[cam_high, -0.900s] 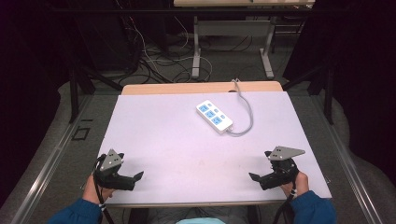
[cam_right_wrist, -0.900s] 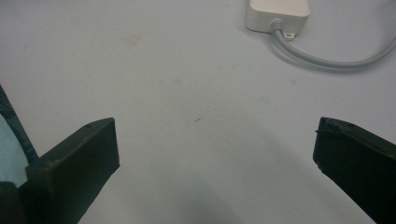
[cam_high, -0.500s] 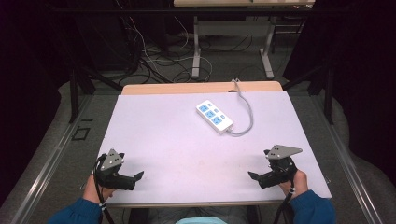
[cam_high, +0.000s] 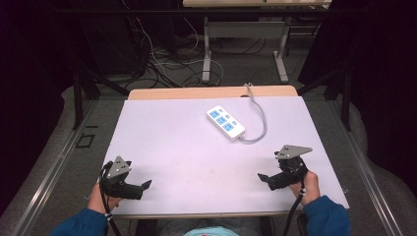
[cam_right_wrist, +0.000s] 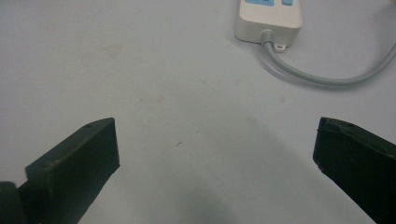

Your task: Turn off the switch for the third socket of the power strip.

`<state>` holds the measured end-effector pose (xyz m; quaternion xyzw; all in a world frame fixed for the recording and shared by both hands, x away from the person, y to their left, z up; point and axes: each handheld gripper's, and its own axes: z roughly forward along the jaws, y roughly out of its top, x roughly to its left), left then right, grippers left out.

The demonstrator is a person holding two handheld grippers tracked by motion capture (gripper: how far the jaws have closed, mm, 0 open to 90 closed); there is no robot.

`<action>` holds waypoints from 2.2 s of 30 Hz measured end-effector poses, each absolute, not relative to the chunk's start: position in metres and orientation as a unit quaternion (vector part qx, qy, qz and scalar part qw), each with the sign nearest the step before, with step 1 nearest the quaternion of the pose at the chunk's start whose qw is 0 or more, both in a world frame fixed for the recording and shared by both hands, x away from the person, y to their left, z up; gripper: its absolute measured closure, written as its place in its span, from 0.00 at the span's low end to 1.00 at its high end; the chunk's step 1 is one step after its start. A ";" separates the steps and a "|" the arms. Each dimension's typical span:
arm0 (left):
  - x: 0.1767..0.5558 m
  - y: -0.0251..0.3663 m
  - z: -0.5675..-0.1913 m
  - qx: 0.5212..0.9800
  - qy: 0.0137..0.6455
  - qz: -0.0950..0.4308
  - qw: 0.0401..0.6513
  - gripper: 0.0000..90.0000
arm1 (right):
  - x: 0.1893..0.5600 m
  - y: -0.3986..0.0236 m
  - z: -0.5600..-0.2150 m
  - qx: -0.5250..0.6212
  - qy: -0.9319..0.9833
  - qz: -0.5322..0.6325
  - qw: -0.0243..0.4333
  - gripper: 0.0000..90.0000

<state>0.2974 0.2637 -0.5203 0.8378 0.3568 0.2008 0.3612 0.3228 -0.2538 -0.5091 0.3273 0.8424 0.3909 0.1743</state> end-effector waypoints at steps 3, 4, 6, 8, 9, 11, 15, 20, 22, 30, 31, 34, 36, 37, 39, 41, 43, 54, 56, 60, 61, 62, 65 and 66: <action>0.297 0.264 -0.520 0.837 0.356 0.203 0.363 0.00 | 0.328 -0.250 -0.508 0.328 0.845 0.386 0.175 0.00; 0.297 0.264 -0.520 0.837 0.356 0.204 0.363 0.00 | 0.330 -0.249 -0.507 0.324 0.847 0.384 0.173 0.00; 0.297 0.264 -0.521 0.837 0.356 0.203 0.362 0.00 | 0.336 -0.245 -0.508 0.324 0.848 0.382 0.171 0.00; 0.297 0.264 -0.521 0.837 0.356 0.203 0.362 0.00 | 0.338 -0.244 -0.508 0.324 0.849 0.381 0.171 0.00; 0.297 0.263 -0.521 0.837 0.355 0.203 0.362 0.00 | 0.339 -0.243 -0.508 0.324 0.849 0.380 0.172 0.00; 0.297 0.263 -0.521 0.838 0.355 0.202 0.361 0.00 | 0.343 -0.242 -0.507 0.324 0.849 0.378 0.174 0.00; 0.298 0.264 -0.521 0.840 0.354 0.199 0.359 0.00 | 0.350 -0.239 -0.506 0.326 0.850 0.379 0.169 0.00; 0.298 0.264 -0.521 0.837 0.357 0.200 0.364 0.00 | 0.360 -0.235 -0.507 0.321 0.853 0.374 0.169 0.00; 0.298 0.264 -0.521 0.838 0.356 0.199 0.363 0.00 | 0.362 -0.234 -0.507 0.322 0.855 0.372 0.163 0.00; 0.298 0.264 -0.521 0.841 0.354 0.199 0.358 0.00 | 0.373 -0.232 -0.505 0.322 0.853 0.376 0.164 0.00; 0.298 0.264 -0.521 0.841 0.353 0.199 0.358 0.00 | 0.374 -0.231 -0.505 0.324 0.853 0.375 0.162 0.00; 0.298 0.264 -0.521 0.841 0.354 0.200 0.357 0.00 | 0.379 -0.229 -0.504 0.327 0.854 0.374 0.158 0.00; 0.298 0.264 -0.521 0.841 0.354 0.201 0.357 0.00 | 0.382 -0.228 -0.503 0.325 0.853 0.378 0.155 0.00; 0.298 0.264 -0.522 0.841 0.353 0.203 0.358 0.00 | 0.386 -0.227 -0.503 0.326 0.851 0.381 0.156 0.00; 0.299 0.264 -0.522 0.841 0.352 0.203 0.357 0.00 | 0.388 -0.228 -0.502 0.327 0.851 0.379 0.156 0.00; 0.298 0.264 -0.521 0.841 0.353 0.202 0.356 0.00 | 0.392 -0.227 -0.502 0.327 0.853 0.376 0.154 0.00; 0.298 0.264 -0.521 0.842 0.353 0.201 0.356 0.00 | 0.395 -0.225 -0.503 0.329 0.853 0.374 0.155 0.00; 0.298 0.264 -0.521 0.842 0.351 0.201 0.357 0.00 | 0.413 -0.220 -0.502 0.334 0.850 0.377 0.151 0.00; 0.298 0.264 -0.521 0.841 0.352 0.201 0.357 0.00 | 0.415 -0.219 -0.501 0.335 0.849 0.380 0.148 0.00; 0.298 0.264 -0.521 0.842 0.353 0.201 0.356 0.00 | 0.421 -0.218 -0.501 0.333 0.848 0.383 0.151 0.00; 0.298 0.264 -0.521 0.842 0.353 0.199 0.357 0.00 | 0.425 -0.216 -0.501 0.336 0.846 0.387 0.147 0.00; 0.298 0.264 -0.521 0.842 0.352 0.201 0.356 0.00 | 0.425 -0.216 -0.501 0.336 0.846 0.387 0.147 0.00; 0.299 0.264 -0.522 0.842 0.351 0.203 0.355 0.00 | 0.430 -0.214 -0.501 0.336 0.846 0.387 0.151 0.00; 0.299 0.264 -0.522 0.842 0.352 0.203 0.355 0.00 | 0.431 -0.212 -0.501 0.340 0.845 0.386 0.149 0.00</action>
